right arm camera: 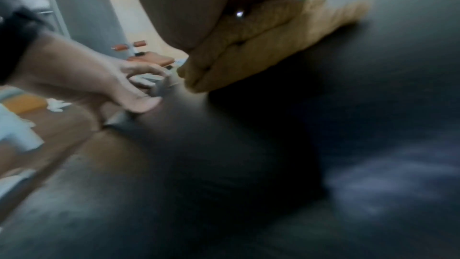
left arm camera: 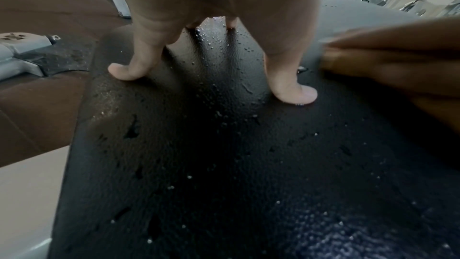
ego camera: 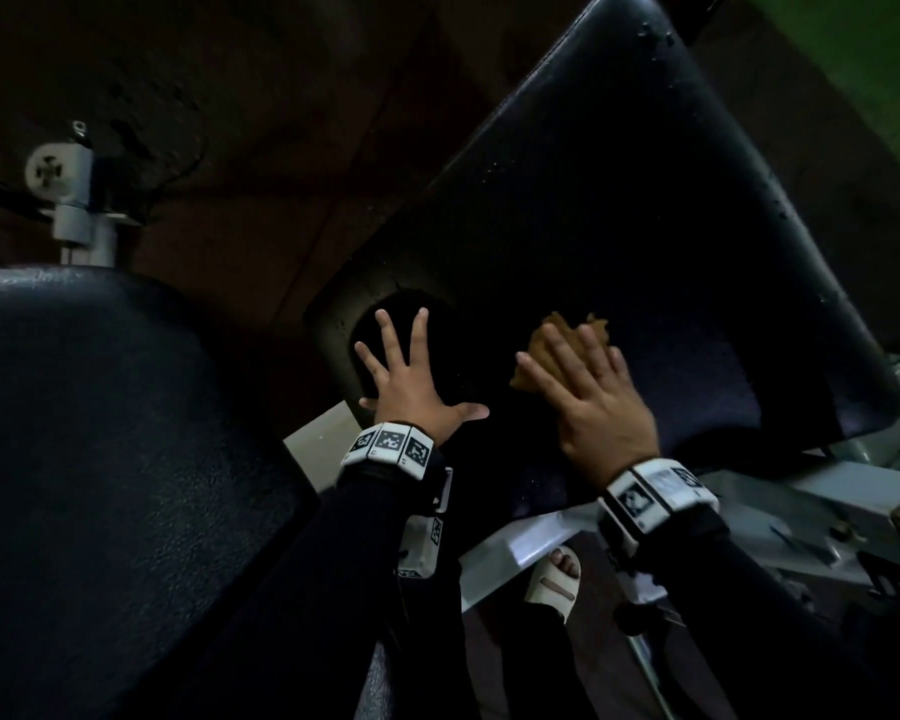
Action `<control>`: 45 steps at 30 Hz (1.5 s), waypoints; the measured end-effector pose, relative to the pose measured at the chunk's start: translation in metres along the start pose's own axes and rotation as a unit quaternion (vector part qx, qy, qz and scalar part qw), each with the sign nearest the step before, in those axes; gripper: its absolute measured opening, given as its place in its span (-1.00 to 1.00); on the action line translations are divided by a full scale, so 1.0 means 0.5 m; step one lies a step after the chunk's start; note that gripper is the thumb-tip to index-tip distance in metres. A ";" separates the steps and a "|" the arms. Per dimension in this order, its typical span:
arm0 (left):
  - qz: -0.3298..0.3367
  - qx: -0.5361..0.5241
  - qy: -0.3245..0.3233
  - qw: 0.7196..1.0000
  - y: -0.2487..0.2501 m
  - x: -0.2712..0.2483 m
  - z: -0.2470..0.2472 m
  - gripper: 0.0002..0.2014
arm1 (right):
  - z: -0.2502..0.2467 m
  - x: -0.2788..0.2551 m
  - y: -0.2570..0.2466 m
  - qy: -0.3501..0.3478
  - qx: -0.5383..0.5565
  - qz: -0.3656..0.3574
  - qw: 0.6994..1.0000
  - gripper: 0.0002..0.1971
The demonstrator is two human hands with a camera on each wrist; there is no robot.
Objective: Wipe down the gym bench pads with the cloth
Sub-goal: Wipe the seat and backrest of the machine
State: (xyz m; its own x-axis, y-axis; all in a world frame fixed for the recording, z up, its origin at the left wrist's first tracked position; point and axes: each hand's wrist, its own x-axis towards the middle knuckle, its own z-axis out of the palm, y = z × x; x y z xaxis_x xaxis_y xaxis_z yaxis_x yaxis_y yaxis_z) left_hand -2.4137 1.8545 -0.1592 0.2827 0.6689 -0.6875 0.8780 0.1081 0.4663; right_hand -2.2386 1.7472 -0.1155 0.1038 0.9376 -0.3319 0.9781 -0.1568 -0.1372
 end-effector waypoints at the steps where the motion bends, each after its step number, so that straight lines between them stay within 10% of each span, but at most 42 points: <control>1: -0.001 0.001 -0.003 1.000 0.000 0.000 -0.001 0.30 | -0.010 -0.006 0.014 0.007 0.012 0.024 1.000 -0.35; 7: -0.003 -0.009 -0.007 1.000 0.001 -0.002 0.000 0.31 | -0.060 0.087 0.039 0.069 0.033 0.134 0.988 -0.44; 22: -0.001 -0.021 -0.002 1.000 0.001 -0.004 0.003 0.32 | -0.062 0.124 0.032 0.036 0.001 0.107 0.994 -0.40; 33: -0.004 -0.064 0.022 0.998 -0.005 -0.001 0.004 0.37 | -0.124 0.397 -0.054 0.026 -0.040 0.058 0.997 -0.41; 39: -0.004 -0.078 0.032 0.996 -0.003 -0.002 0.002 0.35 | -0.021 0.274 -0.121 -0.026 -0.060 -0.053 0.996 -0.33; 45: -0.004 -0.076 0.037 0.996 -0.004 -0.003 0.004 0.35 | -0.032 0.161 -0.016 0.019 -0.035 0.016 0.999 -0.31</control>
State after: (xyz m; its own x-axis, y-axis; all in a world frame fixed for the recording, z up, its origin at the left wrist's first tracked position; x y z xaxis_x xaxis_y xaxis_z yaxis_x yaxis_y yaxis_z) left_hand -2.4151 1.8518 -0.1601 0.2414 0.7196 -0.6510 0.8103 0.2197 0.5433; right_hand -2.2354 1.8290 -0.1264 0.1398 0.9440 -0.2988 0.9844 -0.1652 -0.0612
